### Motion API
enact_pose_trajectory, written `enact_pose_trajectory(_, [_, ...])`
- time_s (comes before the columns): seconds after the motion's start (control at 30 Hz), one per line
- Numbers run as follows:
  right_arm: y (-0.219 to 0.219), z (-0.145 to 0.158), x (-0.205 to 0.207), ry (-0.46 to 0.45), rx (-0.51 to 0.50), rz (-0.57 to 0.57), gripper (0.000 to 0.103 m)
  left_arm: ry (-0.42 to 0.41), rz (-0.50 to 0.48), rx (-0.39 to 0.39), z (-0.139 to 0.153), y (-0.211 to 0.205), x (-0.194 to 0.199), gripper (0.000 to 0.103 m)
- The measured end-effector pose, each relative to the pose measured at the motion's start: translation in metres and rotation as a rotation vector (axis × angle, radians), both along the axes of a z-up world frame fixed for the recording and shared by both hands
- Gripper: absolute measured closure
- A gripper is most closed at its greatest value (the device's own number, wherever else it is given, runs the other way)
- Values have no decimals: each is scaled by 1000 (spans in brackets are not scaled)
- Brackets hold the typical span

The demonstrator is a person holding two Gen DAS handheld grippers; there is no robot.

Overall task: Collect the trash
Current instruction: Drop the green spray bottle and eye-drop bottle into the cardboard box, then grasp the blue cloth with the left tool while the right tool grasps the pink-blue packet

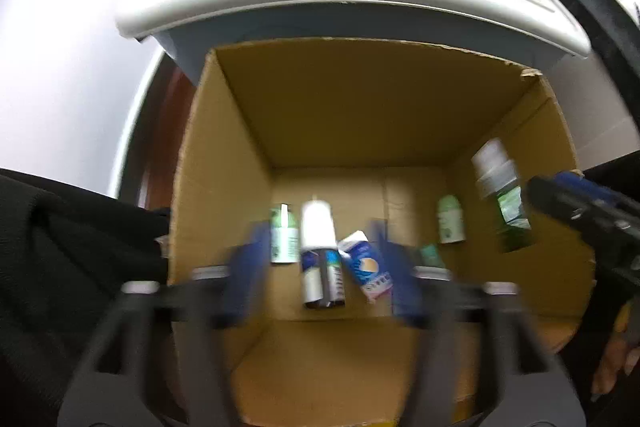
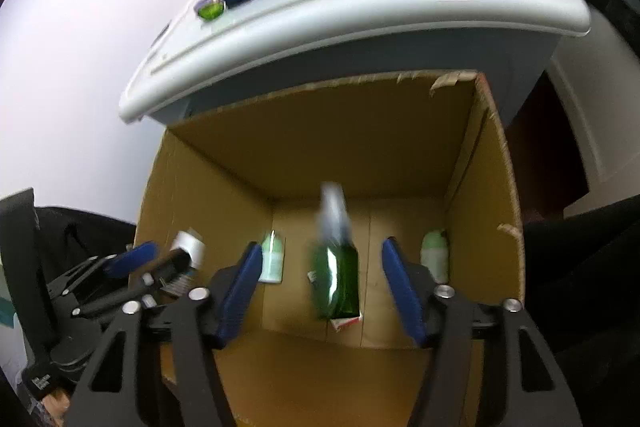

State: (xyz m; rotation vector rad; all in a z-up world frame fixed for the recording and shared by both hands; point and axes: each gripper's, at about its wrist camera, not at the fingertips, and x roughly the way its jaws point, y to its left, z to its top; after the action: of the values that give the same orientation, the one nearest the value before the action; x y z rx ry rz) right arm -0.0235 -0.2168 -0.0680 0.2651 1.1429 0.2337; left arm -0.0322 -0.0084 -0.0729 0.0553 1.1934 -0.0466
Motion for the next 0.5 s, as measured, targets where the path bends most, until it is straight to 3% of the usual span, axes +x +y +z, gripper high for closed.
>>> enact_pose_trajectory(0.27, [-15,41,42,-63,81,12,41,-109,-44,-12,32,-8,12,23])
enact_pose_trajectory(0.37, [-26,67,79,-104,91,3,34,-198,-69,8,56,-11,43,23])
enact_pose_trajectory(0.5, [-36,95,115,-200,32,-12,30,-271,-116,13,85,-20,118,19])
